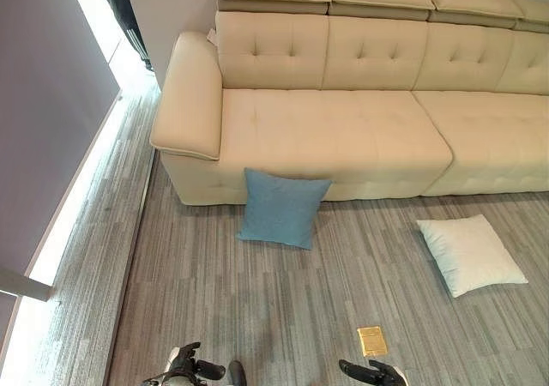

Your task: Pick up all the scattered cushions and arrange them neatly on the sofa.

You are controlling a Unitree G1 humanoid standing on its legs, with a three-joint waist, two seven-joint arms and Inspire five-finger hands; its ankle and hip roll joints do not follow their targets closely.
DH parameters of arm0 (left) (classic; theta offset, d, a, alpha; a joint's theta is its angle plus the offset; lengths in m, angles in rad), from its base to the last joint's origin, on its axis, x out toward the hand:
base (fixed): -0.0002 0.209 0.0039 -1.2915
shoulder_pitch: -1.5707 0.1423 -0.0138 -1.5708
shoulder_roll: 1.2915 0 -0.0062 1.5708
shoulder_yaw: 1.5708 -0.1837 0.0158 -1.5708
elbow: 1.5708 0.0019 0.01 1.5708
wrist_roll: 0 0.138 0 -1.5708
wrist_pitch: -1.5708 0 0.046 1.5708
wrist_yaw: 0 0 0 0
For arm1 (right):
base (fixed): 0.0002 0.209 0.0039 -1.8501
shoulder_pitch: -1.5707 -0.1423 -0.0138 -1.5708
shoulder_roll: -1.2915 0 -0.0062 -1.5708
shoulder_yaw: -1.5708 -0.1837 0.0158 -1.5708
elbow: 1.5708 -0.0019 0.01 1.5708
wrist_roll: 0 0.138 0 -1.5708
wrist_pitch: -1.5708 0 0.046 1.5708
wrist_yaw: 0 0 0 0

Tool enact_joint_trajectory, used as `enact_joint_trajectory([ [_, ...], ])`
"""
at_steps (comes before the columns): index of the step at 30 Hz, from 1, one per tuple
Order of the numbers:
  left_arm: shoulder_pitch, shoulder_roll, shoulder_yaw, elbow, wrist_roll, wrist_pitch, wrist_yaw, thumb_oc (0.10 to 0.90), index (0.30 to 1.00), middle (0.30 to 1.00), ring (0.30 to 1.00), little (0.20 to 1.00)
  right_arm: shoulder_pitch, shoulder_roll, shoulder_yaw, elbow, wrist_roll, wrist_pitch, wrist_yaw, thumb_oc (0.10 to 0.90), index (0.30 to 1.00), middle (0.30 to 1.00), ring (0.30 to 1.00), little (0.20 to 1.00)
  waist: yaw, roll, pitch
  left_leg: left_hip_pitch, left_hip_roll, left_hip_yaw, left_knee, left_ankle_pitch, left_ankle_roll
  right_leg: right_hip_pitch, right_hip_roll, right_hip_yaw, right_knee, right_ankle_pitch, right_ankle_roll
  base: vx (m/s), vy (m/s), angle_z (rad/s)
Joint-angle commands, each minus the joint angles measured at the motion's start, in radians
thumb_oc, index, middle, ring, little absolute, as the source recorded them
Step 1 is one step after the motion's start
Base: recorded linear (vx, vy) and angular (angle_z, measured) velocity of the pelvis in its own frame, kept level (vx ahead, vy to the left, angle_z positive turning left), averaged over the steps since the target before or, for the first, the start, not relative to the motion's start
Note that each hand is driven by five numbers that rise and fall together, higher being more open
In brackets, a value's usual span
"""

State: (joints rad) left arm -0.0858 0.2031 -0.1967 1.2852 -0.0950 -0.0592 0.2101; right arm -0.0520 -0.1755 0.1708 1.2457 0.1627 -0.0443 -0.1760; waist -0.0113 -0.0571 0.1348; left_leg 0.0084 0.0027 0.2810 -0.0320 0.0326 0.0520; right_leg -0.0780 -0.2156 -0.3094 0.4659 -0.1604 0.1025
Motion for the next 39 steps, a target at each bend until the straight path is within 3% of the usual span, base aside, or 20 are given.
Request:
enact_joint_trajectory([
  [1, 0.006, 0.005, -0.016, -0.010, 0.027, -0.013, 0.022, 0.800, 0.900, 0.900, 0.900, 0.900, -0.029, -0.036, 0.021, -0.041, -0.008, -0.018, -0.012, 0.800, 0.900, 0.900, 0.900, 0.900, 0.020, 0.021, 0.036, -0.012, 0.010, -0.032, 0.043, -0.106, -0.014, 0.015, 0.023, 0.046, -0.002, 0.122, 0.055, 0.16, 0.127, 0.01],
  [3, -0.001, 0.009, -0.026, -0.016, 0.034, -0.015, 0.023, 0.800, 0.900, 0.900, 0.900, 0.900, -0.030, -0.037, 0.027, -0.049, -0.008, -0.019, -0.008, 0.800, 0.900, 0.900, 0.900, 0.900, 0.010, 0.031, 0.039, 0.023, 0.004, -0.038, 0.025, -0.114, -0.011, -0.012, 0.022, 0.047, 0.014, 0.119, 0.045, 0.18, 0.061, -0.08],
  [5, -0.014, 0.006, -0.034, -0.022, 0.041, -0.017, 0.017, 0.800, 0.900, 0.900, 0.900, 0.900, -0.040, -0.039, 0.034, -0.054, -0.017, -0.021, -0.007, 0.800, 0.900, 0.900, 0.900, 0.900, -0.006, 0.043, 0.042, 0.064, -0.002, -0.049, 0.002, -0.131, -0.020, -0.044, 0.044, 0.038, -0.091, 0.082, 0.027, 0.33, -0.006, -0.17],
  [7, -0.021, 0.002, -0.039, -0.021, 0.044, -0.018, 0.013, 0.800, 0.900, 0.900, 0.900, 0.900, -0.044, -0.044, 0.032, -0.055, -0.018, -0.019, -0.007, 0.800, 0.900, 0.900, 0.900, 0.900, -0.022, 0.038, 0.045, 0.087, -0.009, -0.059, 0.000, -0.148, -0.029, -0.078, 0.061, 0.038, -0.211, 0.107, 0.029, 0.26, -0.066, -0.07],
  [8, -0.021, 0.002, -0.039, -0.021, 0.044, -0.018, 0.013, 0.800, 0.900, 0.900, 0.900, 0.900, -0.044, -0.044, 0.032, -0.055, -0.018, -0.018, -0.007, 0.800, 0.900, 0.900, 0.900, 0.900, -0.022, 0.039, 0.045, 0.087, -0.008, -0.059, 0.001, -0.148, -0.029, -0.076, 0.061, 0.037, -0.213, 0.108, 0.029, 0.20, -0.069, -0.08],
  [10, -0.027, -0.004, -0.047, -0.015, 0.062, -0.017, 0.002, 0.800, 0.900, 0.900, 0.900, 0.900, -0.041, -0.058, 0.030, -0.056, -0.027, -0.012, 0.003, 0.800, 0.900, 0.900, 0.900, 0.900, -0.044, 0.032, 0.051, 0.125, -0.018, -0.078, 0.011, -0.175, -0.048, -0.111, 0.068, 0.027, -0.339, 0.168, 0.044, 0.37, -0.157, 0.09],
  [14, -0.023, -0.014, -0.057, -0.010, 0.075, -0.020, -0.001, 0.800, 0.900, 0.900, 0.900, 0.900, -0.029, -0.062, 0.027, -0.047, -0.022, -0.019, 0.003, 0.800, 0.900, 0.900, 0.900, 0.900, -0.057, 0.032, 0.035, 0.144, -0.011, -0.087, 0.046, -0.212, -0.062, -0.075, 0.081, 0.038, -0.359, 0.160, 0.024, 0.30, -0.166, 0.12],
  [15, -0.022, -0.027, -0.061, -0.008, 0.070, -0.020, -0.007, 0.800, 0.900, 0.900, 0.900, 0.900, -0.032, -0.063, 0.018, -0.036, -0.013, -0.022, 0.002, 0.800, 0.900, 0.900, 0.900, 0.900, -0.060, 0.036, 0.030, 0.126, 0.015, -0.082, 0.133, -0.191, -0.101, -0.032, 0.097, 0.020, -0.381, 0.148, 0.005, 0.27, -0.195, 0.08],
  [16, -0.023, -0.027, -0.061, -0.008, 0.070, -0.020, -0.007, 0.800, 0.900, 0.900, 0.900, 0.900, -0.032, -0.062, 0.018, -0.036, -0.013, -0.023, 0.002, 0.800, 0.900, 0.900, 0.900, 0.900, -0.061, 0.034, 0.028, 0.122, 0.013, -0.083, 0.132, -0.189, -0.101, -0.034, 0.096, 0.019, -0.383, 0.150, 0.005, 0.24, -0.231, 0.23],
  [17, -0.024, -0.029, -0.067, -0.011, 0.069, -0.020, -0.008, 0.800, 0.900, 0.900, 0.900, 0.900, -0.034, -0.063, 0.016, -0.032, -0.005, -0.024, 0.004, 0.800, 0.900, 0.900, 0.900, 0.900, -0.060, 0.032, 0.033, 0.095, 0.033, -0.078, 0.215, -0.164, -0.123, -0.012, 0.101, 0.015, -0.388, 0.141, -0.009, 0.15, -0.248, 0.34],
  [18, -0.033, -0.036, -0.081, -0.027, 0.061, -0.022, -0.014, 0.800, 0.900, 0.900, 0.900, 0.900, -0.042, -0.070, 0.016, -0.027, 0.001, -0.028, -0.003, 0.800, 0.900, 0.900, 0.900, 0.900, -0.047, 0.017, 0.056, -0.002, 0.066, -0.075, 0.412, -0.105, -0.153, 0.027, 0.106, 0.003, -0.400, 0.119, -0.039, 0.15, -0.247, 0.37],
  [21, -0.032, -0.044, -0.081, -0.032, 0.040, -0.020, -0.009, 0.800, 0.900, 0.900, 0.900, 0.900, -0.045, -0.076, 0.019, -0.013, 0.004, -0.022, -0.004, 0.800, 0.900, 0.900, 0.900, 0.900, -0.029, 0.005, 0.067, -0.074, 0.094, -0.059, 0.490, -0.089, -0.145, 0.063, 0.114, 0.000, -0.405, 0.085, -0.065, 0.15, -0.151, -0.03],
  [23, -0.030, -0.045, -0.080, -0.030, 0.037, -0.020, -0.005, 0.800, 0.900, 0.900, 0.900, 0.900, -0.045, -0.076, 0.019, -0.008, 0.003, -0.021, -0.007, 0.800, 0.900, 0.900, 0.900, 0.900, -0.023, 0.003, 0.067, -0.092, 0.090, -0.061, 0.465, -0.101, -0.135, 0.073, 0.116, 0.002, -0.409, 0.077, -0.063, 0.23, -0.072, -0.15],
  [24, -0.023, -0.044, -0.076, -0.028, 0.035, -0.020, -0.002, 0.800, 0.900, 0.900, 0.900, 0.900, -0.038, -0.077, 0.023, -0.003, 0.000, -0.024, -0.012, 0.800, 0.900, 0.900, 0.900, 0.900, -0.009, -0.007, 0.061, -0.128, 0.090, -0.056, 0.381, -0.121, -0.120, 0.105, 0.121, 0.007, -0.431, 0.060, -0.054, 0.25, -0.049, -0.01],
  [26, -0.019, -0.043, -0.075, -0.027, 0.036, -0.019, -0.003, 0.800, 0.900, 0.900, 0.900, 0.900, -0.034, -0.077, 0.024, -0.003, -0.002, -0.024, -0.013, 0.800, 0.900, 0.900, 0.900, 0.900, -0.002, -0.007, 0.059, -0.134, 0.089, -0.059, 0.334, -0.116, -0.117, 0.119, 0.126, 0.008, -0.439, 0.054, -0.051, 0.25, -0.004, 0.05],
  [27, -0.011, -0.040, -0.072, -0.022, 0.035, -0.022, 0.001, 0.800, 0.900, 0.900, 0.900, 0.900, -0.030, -0.076, 0.025, 0.000, -0.004, -0.026, -0.019, 0.800, 0.900, 0.900, 0.900, 0.900, 0.018, 0.002, 0.058, -0.160, 0.087, -0.092, 0.198, -0.041, -0.129, 0.155, 0.147, 0.020, -0.452, 0.035, -0.043, 0.26, 0.019, 0.08],
  [28, -0.011, -0.040, -0.072, -0.022, 0.035, -0.022, 0.001, 0.800, 0.900, 0.900, 0.900, 0.900, -0.030, -0.076, 0.025, 0.000, -0.004, -0.026, -0.019, 0.800, 0.900, 0.900, 0.900, 0.900, 0.018, 0.002, 0.058, -0.160, 0.087, -0.092, 0.198, -0.041, -0.129, 0.155, 0.147, 0.020, -0.452, 0.035, -0.043, 0.26, 0.036, 0.03],
  [30, -0.009, -0.041, -0.075, -0.019, 0.031, -0.020, 0.003, 0.800, 0.900, 0.900, 0.900, 0.900, -0.027, -0.071, 0.026, 0.000, -0.006, -0.026, -0.026, 0.800, 0.900, 0.900, 0.900, 0.900, 0.034, 0.011, 0.059, -0.195, 0.088, -0.129, 0.122, 0.026, -0.145, 0.185, 0.163, 0.034, -0.447, 0.012, -0.041, 0.23, 0.049, -0.15],
  [34, 0.010, -0.042, -0.063, -0.008, 0.033, -0.014, 0.000, 0.800, 0.900, 0.900, 0.900, 0.900, -0.015, -0.060, 0.026, 0.005, -0.020, -0.023, -0.023, 0.800, 0.900, 0.900, 0.900, 0.900, 0.036, 0.015, 0.041, -0.162, 0.077, -0.119, 0.101, 0.009, -0.131, 0.208, 0.158, 0.047, -0.429, -0.006, -0.035, 0.28, 0.127, -0.40],
  [39, 0.021, -0.037, -0.058, -0.003, 0.048, -0.015, -0.002, 0.800, 0.900, 0.900, 0.900, 0.900, -0.016, -0.043, 0.034, -0.007, -0.033, -0.019, -0.012, 0.800, 0.900, 0.900, 0.900, 0.900, 0.043, 0.007, 0.015, -0.111, 0.029, -0.106, 0.102, -0.045, -0.083, 0.195, 0.105, 0.068, -0.319, -0.002, 0.001, 0.23, 0.174, 0.01],
])
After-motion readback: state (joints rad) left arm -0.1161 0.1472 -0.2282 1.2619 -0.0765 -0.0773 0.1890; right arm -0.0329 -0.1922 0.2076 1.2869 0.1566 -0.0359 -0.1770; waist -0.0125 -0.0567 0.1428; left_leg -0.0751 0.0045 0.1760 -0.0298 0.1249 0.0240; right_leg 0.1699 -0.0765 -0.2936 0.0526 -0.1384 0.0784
